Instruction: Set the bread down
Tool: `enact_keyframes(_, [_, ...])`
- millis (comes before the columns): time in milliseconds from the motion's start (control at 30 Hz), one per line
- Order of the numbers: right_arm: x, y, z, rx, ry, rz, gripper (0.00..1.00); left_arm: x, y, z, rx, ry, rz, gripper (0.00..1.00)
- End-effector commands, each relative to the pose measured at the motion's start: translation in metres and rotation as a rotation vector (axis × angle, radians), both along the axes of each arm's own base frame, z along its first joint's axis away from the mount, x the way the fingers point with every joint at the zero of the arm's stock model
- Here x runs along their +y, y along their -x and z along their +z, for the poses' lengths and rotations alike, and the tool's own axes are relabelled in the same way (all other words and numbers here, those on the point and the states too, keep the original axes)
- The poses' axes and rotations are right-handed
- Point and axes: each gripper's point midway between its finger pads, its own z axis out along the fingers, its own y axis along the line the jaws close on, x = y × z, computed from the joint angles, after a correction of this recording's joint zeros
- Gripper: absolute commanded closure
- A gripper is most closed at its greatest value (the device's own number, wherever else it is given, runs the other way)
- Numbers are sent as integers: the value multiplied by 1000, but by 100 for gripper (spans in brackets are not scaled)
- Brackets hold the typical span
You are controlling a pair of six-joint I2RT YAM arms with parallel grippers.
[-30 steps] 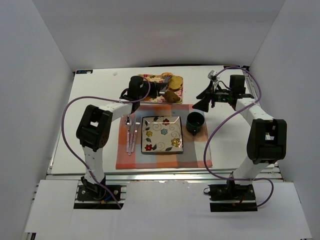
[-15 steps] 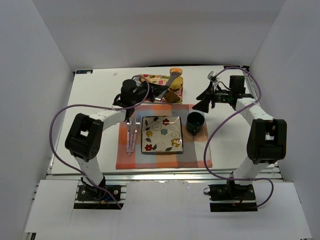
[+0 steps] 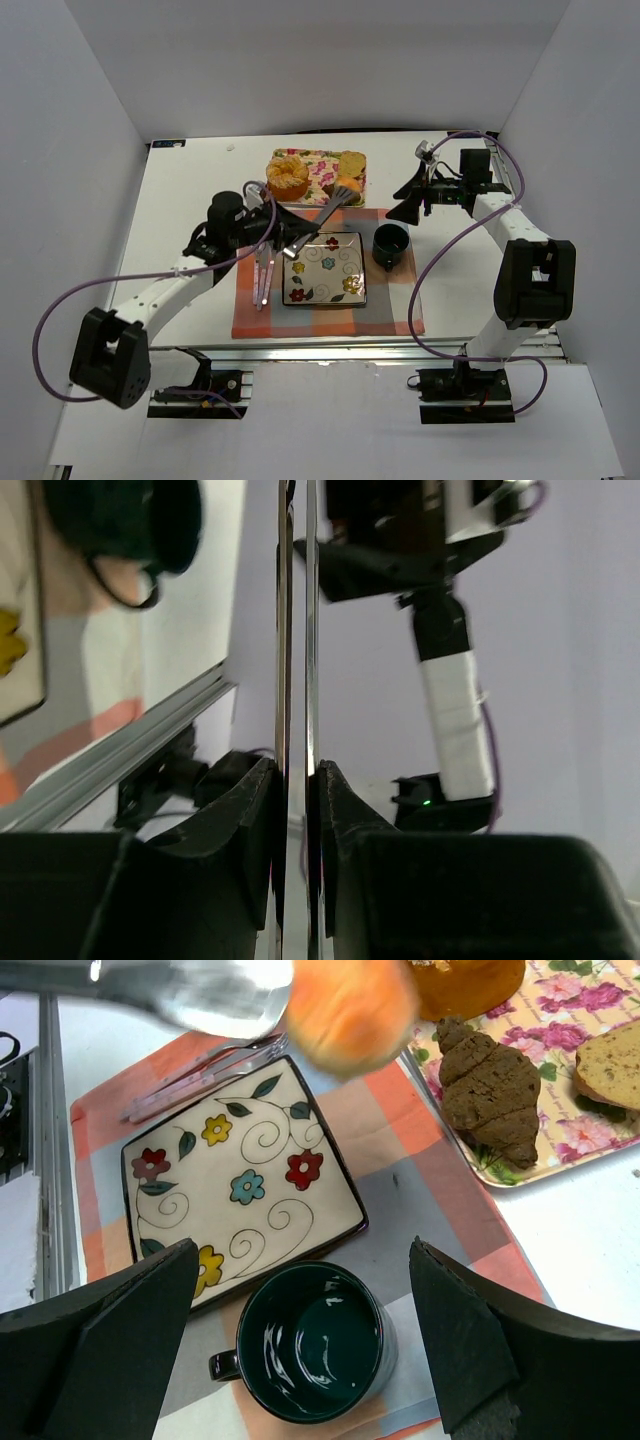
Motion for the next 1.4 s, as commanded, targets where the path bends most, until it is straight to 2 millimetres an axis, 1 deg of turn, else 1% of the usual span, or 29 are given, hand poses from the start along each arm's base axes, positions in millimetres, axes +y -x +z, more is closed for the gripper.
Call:
enact_keyframes(0, [0, 2, 32, -86, -21, 30, 11, 12, 32, -26, 30, -103, -47, 95])
enact_keyframes(33, [1, 3, 31, -83, -24, 33, 11, 16, 41, -43, 88, -137, -54, 95])
enact_keyframes(67, [1, 4, 33, -82, -29, 37, 11, 18, 45, -48, 90, -146, -55, 95])
enact_keyframes(100, [2, 4, 34, -82, -31, 41, 10, 20, 49, -48, 86, -141, -55, 95])
enact_keyframes(133, [2, 5, 33, -76, -33, 42, 11, 21, 52, -56, 101, -145, -53, 95])
enact_keyframes(233, [2, 7, 31, -69, -31, 42, 11, 24, 57, -67, 127, -157, -55, 95])
enact_keyframes(333, [2, 11, 29, -63, -30, 41, 10, 25, 63, -83, 168, -182, -71, 94])
enact_keyframes(433, [1, 15, 30, -70, -27, 38, 11, 26, 68, -93, 184, -211, -96, 92])
enact_keyframes(567, [1, 21, 27, -67, -22, 36, 11, 29, 74, -107, 213, -269, -133, 84])
enact_keyframes(600, [1, 22, 28, -70, -23, 35, 11, 30, 74, -107, 213, -282, -137, 75])
enact_keyframes(633, [1, 22, 28, -72, -22, 36, 11, 32, 78, -111, 239, -302, -144, 71])
enact_keyframes(667, [0, 23, 26, -67, -22, 33, 11, 33, 79, -112, 229, -315, -151, 67])
enact_keyframes(700, [0, 23, 26, -70, -21, 35, 11, 33, 79, -111, 229, -319, -152, 61])
enact_keyframes(733, [0, 23, 27, -72, -21, 35, 11, 34, 79, -113, 236, -328, -150, 58])
enact_keyframes(933, [1, 23, 26, -71, -22, 38, 11, 35, 79, -106, 221, -321, -138, 51])
enact_keyframes(1000, [1, 23, 25, -70, -23, 40, 11, 35, 79, -104, 222, -315, -131, 50])
enact_keyframes(1133, [1, 23, 25, -66, -26, 43, 11, 34, 78, -93, 200, -295, -122, 51])
enact_keyframes(1233, [1, 24, 24, -68, -25, 44, 11, 34, 79, -79, 178, -278, -118, 54])
enact_keyframes(1300, [1, 24, 23, -64, -25, 46, 11, 35, 79, -66, 140, -263, -114, 54])
enact_keyframes(1367, [1, 25, 22, -63, -24, 46, 10, 38, 80, -60, 130, -261, -112, 55])
